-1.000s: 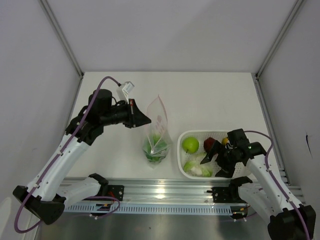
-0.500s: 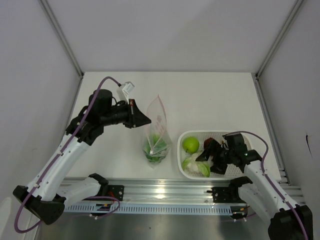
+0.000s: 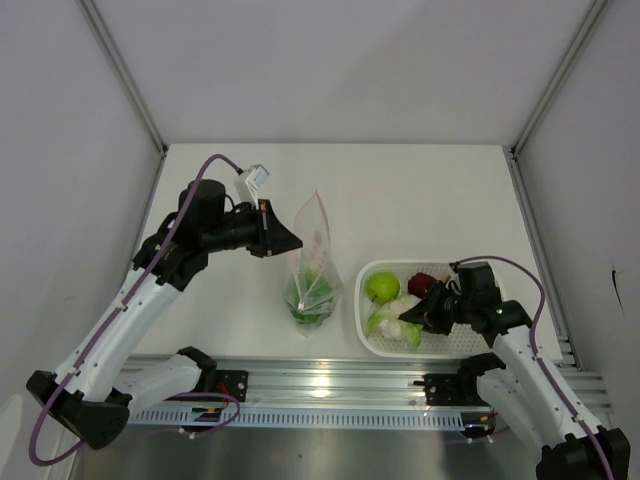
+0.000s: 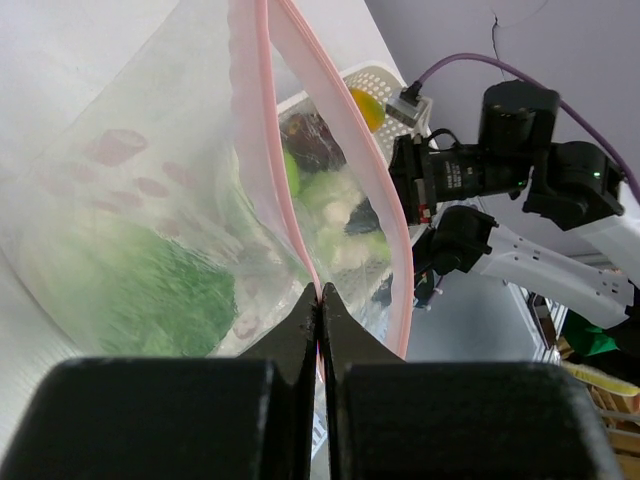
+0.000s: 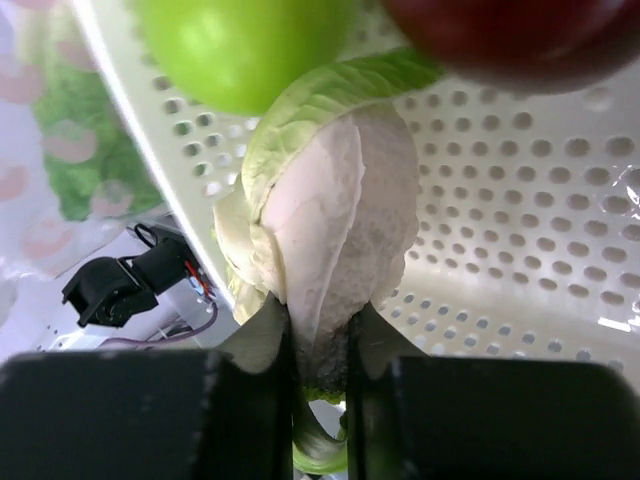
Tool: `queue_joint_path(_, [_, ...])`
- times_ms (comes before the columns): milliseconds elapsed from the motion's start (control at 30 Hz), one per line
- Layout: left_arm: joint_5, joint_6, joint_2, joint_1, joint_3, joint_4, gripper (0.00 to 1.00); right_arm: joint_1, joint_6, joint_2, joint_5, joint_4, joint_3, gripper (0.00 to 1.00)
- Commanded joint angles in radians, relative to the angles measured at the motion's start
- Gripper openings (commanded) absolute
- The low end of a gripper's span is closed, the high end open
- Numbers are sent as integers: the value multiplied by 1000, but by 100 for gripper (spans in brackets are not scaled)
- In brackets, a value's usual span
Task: Place the food in the zip-top bag and seal the zipper
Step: Pick up the fake vegetable from the bin.
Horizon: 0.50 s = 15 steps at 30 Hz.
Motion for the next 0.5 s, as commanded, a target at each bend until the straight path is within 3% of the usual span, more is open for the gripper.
queue_joint_path(0, [23, -12, -8, 6, 3, 30, 0, -2, -37, -15, 33, -110, 153, 4])
queue_joint_path(267, [33, -14, 17, 6, 6, 48, 1, -1, -160, 80, 125, -340, 558, 0])
queue_joint_path(467, [49, -29, 30, 6, -4, 71, 1, 31, -195, 241, 155, -314, 857, 0])
